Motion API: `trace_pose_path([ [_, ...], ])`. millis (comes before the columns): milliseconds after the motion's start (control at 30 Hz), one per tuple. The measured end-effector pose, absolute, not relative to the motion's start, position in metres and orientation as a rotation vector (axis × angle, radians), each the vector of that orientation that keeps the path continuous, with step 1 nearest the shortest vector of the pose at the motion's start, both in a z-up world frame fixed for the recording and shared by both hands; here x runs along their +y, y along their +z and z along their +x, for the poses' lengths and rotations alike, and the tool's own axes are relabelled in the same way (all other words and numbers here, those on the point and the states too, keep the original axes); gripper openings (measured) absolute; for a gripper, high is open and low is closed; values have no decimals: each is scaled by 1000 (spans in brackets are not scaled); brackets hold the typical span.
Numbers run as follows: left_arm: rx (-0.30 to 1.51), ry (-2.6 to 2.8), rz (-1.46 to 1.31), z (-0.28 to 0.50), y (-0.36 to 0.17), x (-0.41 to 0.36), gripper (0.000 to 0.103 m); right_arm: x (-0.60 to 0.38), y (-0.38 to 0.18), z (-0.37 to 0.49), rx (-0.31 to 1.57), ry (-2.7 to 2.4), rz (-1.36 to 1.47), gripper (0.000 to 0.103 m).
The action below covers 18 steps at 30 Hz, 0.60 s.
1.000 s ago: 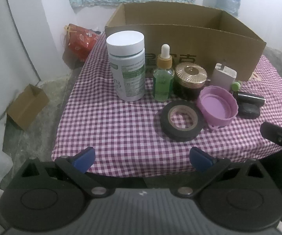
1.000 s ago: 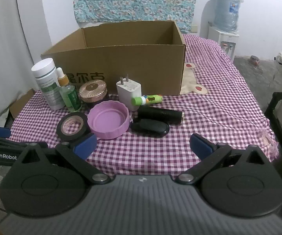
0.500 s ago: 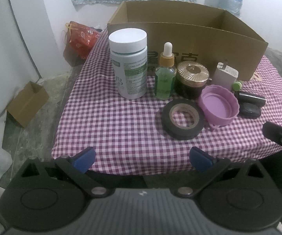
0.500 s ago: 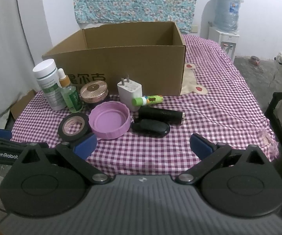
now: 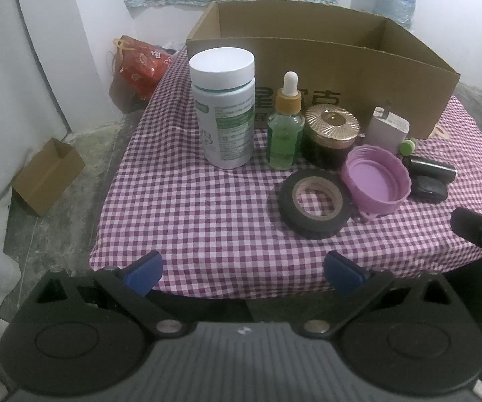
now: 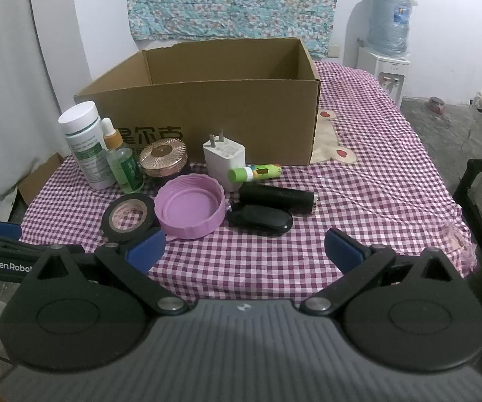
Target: Organize rigid objects
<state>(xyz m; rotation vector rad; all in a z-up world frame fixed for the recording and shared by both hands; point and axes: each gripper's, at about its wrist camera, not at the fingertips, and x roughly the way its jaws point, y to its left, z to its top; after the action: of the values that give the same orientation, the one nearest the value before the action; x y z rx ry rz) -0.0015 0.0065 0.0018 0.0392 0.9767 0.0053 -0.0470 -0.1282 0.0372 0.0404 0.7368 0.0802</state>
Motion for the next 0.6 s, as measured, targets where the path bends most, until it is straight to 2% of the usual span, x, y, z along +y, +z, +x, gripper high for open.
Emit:
trace_pose_path([
  [600, 982, 10, 47, -2, 1, 7, 103, -126, 34, -47, 745, 90, 41, 102],
])
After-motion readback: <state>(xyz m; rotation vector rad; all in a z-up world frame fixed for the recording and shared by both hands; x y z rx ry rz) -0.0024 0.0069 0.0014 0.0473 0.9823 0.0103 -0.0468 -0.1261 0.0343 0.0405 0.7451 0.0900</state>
